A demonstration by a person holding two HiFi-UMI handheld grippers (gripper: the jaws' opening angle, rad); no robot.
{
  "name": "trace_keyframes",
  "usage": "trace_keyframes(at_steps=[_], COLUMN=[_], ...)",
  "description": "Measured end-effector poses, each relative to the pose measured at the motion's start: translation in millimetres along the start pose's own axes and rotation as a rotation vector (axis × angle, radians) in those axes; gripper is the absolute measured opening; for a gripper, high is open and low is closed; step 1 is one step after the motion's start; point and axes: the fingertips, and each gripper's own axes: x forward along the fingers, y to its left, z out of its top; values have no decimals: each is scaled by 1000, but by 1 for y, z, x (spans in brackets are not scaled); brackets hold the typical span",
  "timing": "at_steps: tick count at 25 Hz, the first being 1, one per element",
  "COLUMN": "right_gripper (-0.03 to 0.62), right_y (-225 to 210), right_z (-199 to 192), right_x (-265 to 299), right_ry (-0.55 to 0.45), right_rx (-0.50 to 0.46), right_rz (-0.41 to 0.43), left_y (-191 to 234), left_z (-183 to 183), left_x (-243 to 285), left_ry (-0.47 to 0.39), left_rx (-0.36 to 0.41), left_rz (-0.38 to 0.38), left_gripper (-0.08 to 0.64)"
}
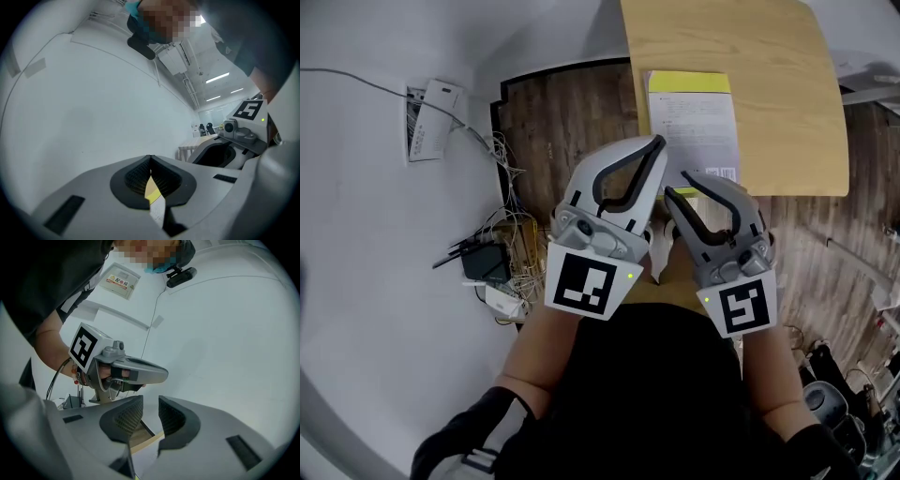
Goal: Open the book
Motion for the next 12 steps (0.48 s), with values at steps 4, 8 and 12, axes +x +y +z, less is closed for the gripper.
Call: trace_keyframes(at_steps=[4, 8, 12], right_gripper=[121, 126, 141], right_y=[12, 21, 32], right_z=[-27, -53, -81], right_x=[5, 10, 11], right_ry=[49, 99, 157], right_rx=[27, 53, 71], right_rz=[21, 35, 47], left_y=[-6, -7, -10], left_z=[-23, -48, -70], left_x=[1, 1, -3], left_ry=[25, 57, 90], left_rx=[-13, -41, -63], left_rz=[-27, -32, -38], left_gripper=[11, 11, 11])
